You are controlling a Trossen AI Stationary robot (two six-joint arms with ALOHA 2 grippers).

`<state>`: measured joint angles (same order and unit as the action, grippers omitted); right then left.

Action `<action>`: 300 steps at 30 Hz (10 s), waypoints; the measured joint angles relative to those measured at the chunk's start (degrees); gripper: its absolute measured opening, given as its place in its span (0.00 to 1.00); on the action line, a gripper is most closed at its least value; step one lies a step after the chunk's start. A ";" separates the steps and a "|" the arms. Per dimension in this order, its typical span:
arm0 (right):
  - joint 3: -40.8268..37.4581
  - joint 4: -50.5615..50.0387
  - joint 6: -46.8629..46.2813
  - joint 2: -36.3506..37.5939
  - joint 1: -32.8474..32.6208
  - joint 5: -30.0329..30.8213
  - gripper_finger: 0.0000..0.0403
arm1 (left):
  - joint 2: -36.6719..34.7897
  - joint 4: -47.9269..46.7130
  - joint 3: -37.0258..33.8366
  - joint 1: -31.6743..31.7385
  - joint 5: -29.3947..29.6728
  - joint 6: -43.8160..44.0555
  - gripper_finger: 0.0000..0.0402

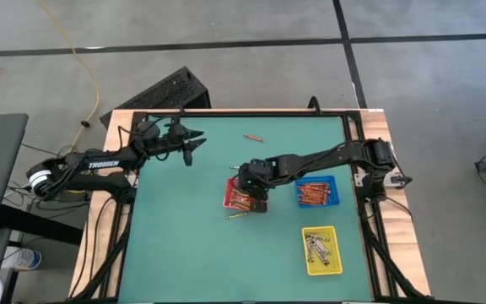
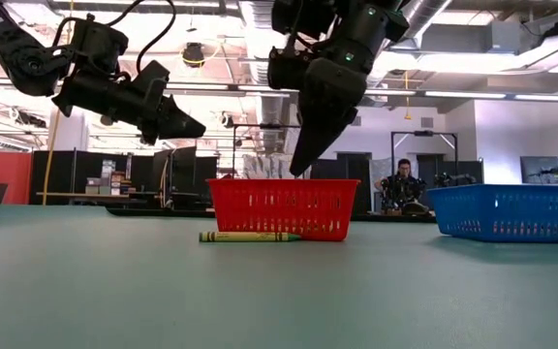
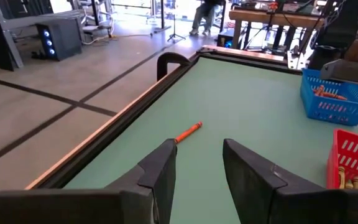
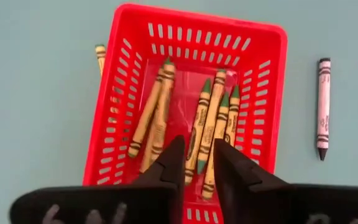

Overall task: Sort crayons
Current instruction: Put the orange crayon into the blue basket, then put the black crayon into the yellow basket

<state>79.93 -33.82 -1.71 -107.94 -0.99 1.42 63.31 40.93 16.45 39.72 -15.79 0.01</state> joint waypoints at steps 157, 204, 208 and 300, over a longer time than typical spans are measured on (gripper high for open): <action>-31.02 -9.21 -11.72 48.72 -15.50 4.74 0.16 | 44.95 -10.85 29.05 -9.93 -14.40 -7.94 0.30; -43.07 31.12 8.40 48.61 -14.33 18.13 0.16 | 39.81 1.97 33.66 -15.16 -27.90 -3.06 0.04; -44.97 40.41 14.29 48.61 -12.91 18.18 0.16 | 39.82 5.99 33.66 -17.27 -29.96 -0.83 0.04; -39.81 -5.34 -73.50 52.64 -31.65 -19.03 0.06 | 33.33 -16.65 33.59 -21.93 -17.31 -2.52 0.51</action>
<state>40.12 -39.16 -75.21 -55.30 -32.64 -17.62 96.64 24.27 50.04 17.79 -33.10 -2.50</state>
